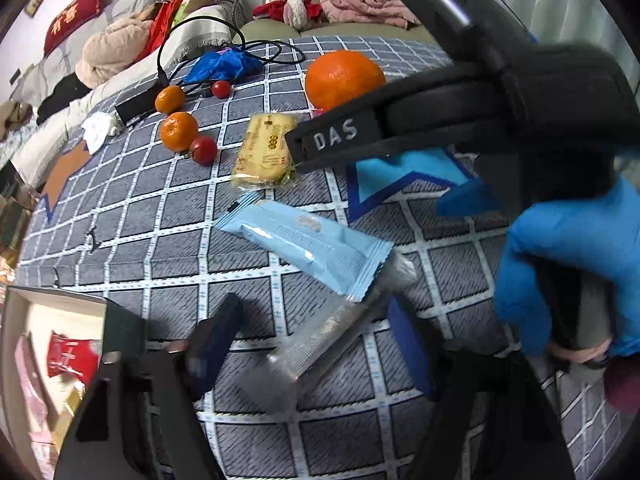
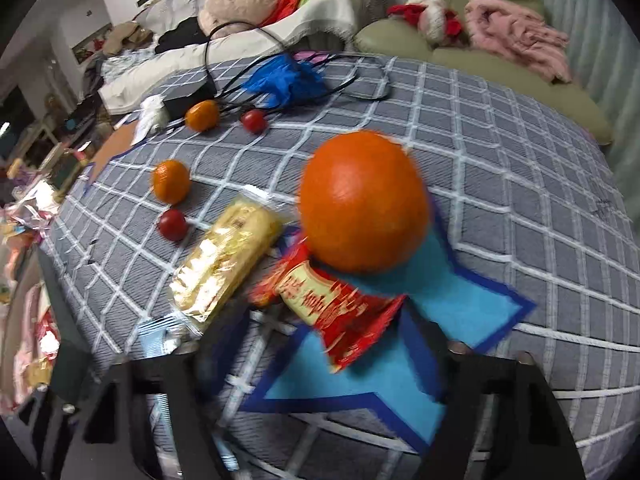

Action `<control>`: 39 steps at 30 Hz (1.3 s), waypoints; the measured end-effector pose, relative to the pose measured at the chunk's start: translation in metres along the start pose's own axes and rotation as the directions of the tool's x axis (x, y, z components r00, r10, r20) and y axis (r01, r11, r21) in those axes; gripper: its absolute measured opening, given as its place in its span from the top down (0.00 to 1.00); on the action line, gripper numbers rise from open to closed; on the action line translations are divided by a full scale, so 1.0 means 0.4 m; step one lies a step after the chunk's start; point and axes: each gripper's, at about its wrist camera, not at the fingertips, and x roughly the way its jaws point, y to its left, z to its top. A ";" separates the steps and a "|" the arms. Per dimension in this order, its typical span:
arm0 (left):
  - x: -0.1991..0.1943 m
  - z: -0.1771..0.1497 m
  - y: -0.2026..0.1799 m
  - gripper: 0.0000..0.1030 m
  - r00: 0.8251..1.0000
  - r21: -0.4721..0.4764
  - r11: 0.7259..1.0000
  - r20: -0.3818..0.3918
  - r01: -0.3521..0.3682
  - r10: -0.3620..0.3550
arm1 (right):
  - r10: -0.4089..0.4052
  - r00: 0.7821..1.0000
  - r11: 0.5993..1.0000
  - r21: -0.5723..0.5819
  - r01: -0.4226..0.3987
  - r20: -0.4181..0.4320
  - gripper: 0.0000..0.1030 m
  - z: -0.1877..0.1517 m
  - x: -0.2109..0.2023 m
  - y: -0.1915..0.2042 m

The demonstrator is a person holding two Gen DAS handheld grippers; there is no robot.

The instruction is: Organize snacks

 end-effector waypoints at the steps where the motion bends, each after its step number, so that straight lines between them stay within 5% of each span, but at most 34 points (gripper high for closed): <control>1: -0.002 0.001 -0.001 0.53 1.000 -0.001 1.000 0.008 -0.002 0.002 | -0.002 1.000 1.000 -0.010 0.002 0.003 0.70 -0.001 0.001 0.007; 2: -0.005 0.002 -0.003 0.71 1.000 0.002 1.000 0.013 -0.005 0.005 | -0.012 1.000 1.000 -0.023 0.012 0.008 0.70 -0.005 -0.001 0.013; 4: -0.012 -0.003 -0.002 0.82 1.000 -0.002 1.000 0.008 -0.004 0.004 | 0.008 1.000 1.000 -0.017 -0.008 0.008 0.70 -0.017 -0.006 0.013; 12: -0.085 -0.114 0.022 0.83 1.000 -0.100 0.995 -0.006 0.005 -0.006 | 0.047 0.999 0.999 0.000 -0.047 -0.016 0.70 -0.130 -0.101 0.019; 22: -0.215 -0.319 -0.002 0.82 1.000 -0.153 0.988 -0.019 0.015 -0.018 | 0.042 0.998 0.995 0.097 -0.037 -0.053 0.70 -0.420 -0.312 0.002; 24: -0.234 -0.343 0.000 0.74 0.999 -0.157 0.987 -0.012 0.028 -0.030 | 0.039 0.997 0.993 0.116 -0.031 -0.070 0.66 -0.471 -0.333 0.000; 27: -0.261 -0.365 0.025 0.39 1.000 -0.182 0.983 0.005 0.014 -0.014 | 0.044 0.994 0.993 0.114 -0.033 -0.100 0.05 -0.532 -0.349 0.004; 30: -0.280 -0.369 0.047 0.24 0.999 -0.208 0.978 0.031 0.019 -0.012 | -0.034 0.998 0.997 0.068 0.037 -0.050 0.05 -0.553 -0.383 0.008; 39: -0.217 -0.357 -0.037 0.19 0.999 -0.089 0.995 -0.002 -0.052 0.052 | -0.010 1.000 0.997 0.082 0.011 -0.010 0.05 -0.463 -0.313 0.042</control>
